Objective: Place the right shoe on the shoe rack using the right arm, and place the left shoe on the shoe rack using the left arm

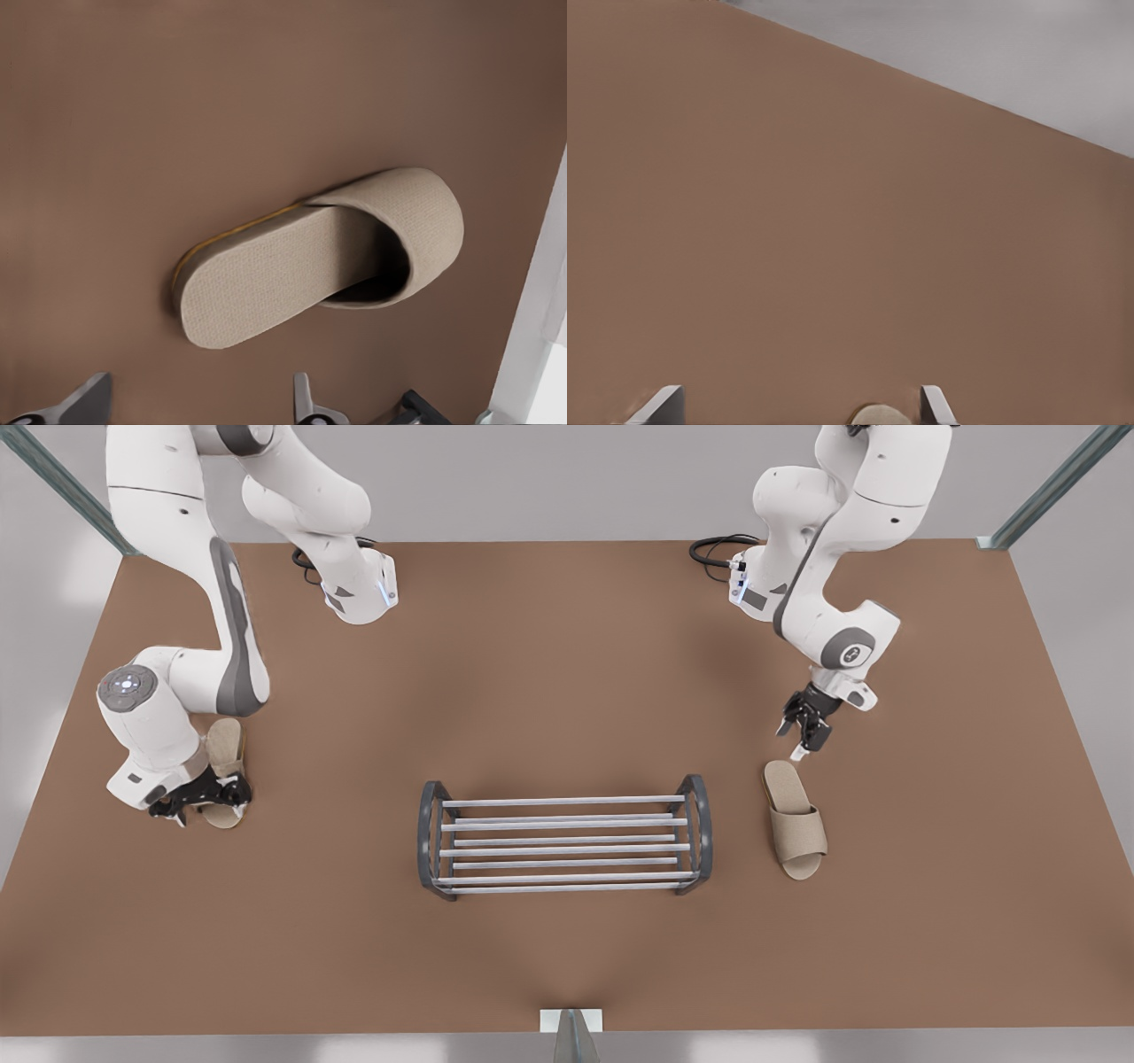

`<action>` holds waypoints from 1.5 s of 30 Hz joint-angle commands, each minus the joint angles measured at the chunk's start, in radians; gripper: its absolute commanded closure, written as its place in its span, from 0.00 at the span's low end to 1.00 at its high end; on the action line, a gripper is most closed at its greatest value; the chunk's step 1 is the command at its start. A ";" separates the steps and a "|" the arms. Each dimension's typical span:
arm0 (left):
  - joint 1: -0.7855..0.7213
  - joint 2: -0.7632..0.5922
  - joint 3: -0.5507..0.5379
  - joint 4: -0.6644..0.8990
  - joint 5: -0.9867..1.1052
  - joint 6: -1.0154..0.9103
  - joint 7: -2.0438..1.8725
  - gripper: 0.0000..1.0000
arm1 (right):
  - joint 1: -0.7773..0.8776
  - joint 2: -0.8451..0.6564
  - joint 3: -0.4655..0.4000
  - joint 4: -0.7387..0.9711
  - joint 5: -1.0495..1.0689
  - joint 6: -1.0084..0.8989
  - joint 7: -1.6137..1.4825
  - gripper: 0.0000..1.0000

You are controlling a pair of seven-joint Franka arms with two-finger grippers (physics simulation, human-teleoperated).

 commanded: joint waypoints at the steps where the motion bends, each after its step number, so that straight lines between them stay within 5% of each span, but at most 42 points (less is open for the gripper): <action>1: 0.022 0.015 0.003 0.019 -0.332 0.106 0.972 0.00 | -0.023 0.024 0.000 -0.002 -0.066 0.440 -1.062 0.00; 6: 0.036 0.024 0.013 0.025 -0.491 0.075 0.971 0.00 | -0.016 -0.022 0.006 -0.102 -0.115 0.388 -1.172 0.00; 10: 0.035 0.050 0.013 0.025 -0.501 0.025 0.971 0.00 | -0.029 -0.045 -0.021 -0.288 -0.287 0.802 -1.264 0.00; 15: 0.053 0.089 0.016 0.099 -0.508 -0.024 0.971 0.00 | -0.068 -0.032 -0.073 -0.334 -0.425 0.919 -1.264 0.00; 30: 0.085 0.228 0.013 0.255 -0.573 -0.058 0.968 0.00 | -0.137 -0.296 -0.083 -0.561 -0.715 0.782 -1.262 0.00; 36: 0.081 0.271 0.009 0.314 -0.620 -0.058 0.965 0.00 | -0.131 -0.261 0.071 -0.490 -0.587 0.675 -1.250 0.00; 38: 0.078 0.285 0.008 0.355 -0.666 -0.060 0.949 0.00 | -0.131 -0.289 0.158 -0.415 -0.676 0.465 -1.010 0.00; 41: 0.074 0.285 -0.007 0.364 -0.718 -0.054 0.902 0.00 | -0.134 -0.302 0.102 -0.374 -1.372 0.337 0.019 0.00; 45: 0.074 0.343 -0.007 0.435 -0.718 -0.055 0.879 0.00 | -0.140 -0.298 -0.021 -0.386 -1.379 0.429 0.432 0.00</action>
